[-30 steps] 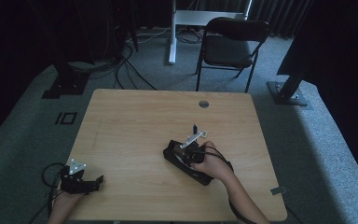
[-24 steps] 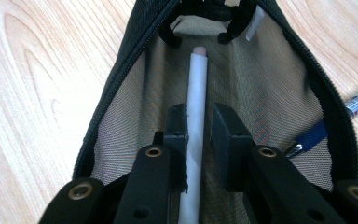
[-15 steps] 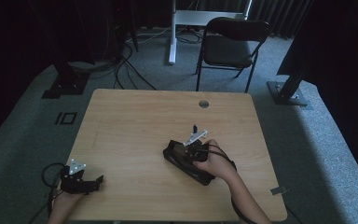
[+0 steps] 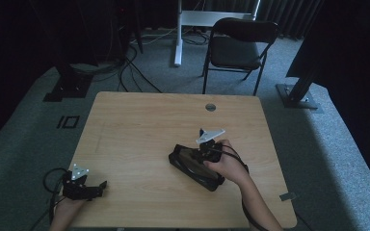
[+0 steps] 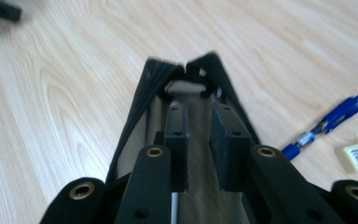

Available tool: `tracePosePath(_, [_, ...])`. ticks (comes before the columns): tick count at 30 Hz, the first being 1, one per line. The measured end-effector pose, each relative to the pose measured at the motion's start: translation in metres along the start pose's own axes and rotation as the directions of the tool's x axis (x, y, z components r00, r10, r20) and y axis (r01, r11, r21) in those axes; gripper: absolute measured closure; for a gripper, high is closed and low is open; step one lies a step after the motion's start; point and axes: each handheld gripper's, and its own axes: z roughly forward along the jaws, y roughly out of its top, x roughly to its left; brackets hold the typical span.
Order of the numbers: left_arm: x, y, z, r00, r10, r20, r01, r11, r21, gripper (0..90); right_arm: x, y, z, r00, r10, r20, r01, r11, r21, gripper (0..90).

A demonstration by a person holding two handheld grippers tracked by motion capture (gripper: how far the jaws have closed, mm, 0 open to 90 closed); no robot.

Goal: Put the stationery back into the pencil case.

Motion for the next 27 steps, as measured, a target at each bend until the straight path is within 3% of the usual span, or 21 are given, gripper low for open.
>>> tracePosePath(9, [0.000,0.000,0.000,1.0000,0.000,0.000,0.000,1.0000,0.000,0.2,-0.009,0.005,-0.011,0.9985,0.045,0.031,-0.042,0.995,-0.085,76.6])
tracePosePath(16, [0.000,0.000,0.000,1.0000,0.000,0.000,0.000,1.0000,0.000,0.2,-0.021,0.003,-0.014,0.9905,0.109,0.085,-0.098,0.987,-0.125,76.3])
tracePosePath(21, [0.000,0.000,0.000,1.0000,0.000,0.000,0.000,1.0000,0.000,0.2,-0.032,-0.002,-0.014,0.9743,0.171,0.146,-0.147,0.975,-0.165,75.5])
tracePosePath(27, [0.000,0.000,0.000,1.0000,0.000,0.000,0.000,1.0000,0.000,0.2,-0.046,-0.009,-0.012,0.9475,0.233,0.219,-0.195,0.963,-0.184,74.9])
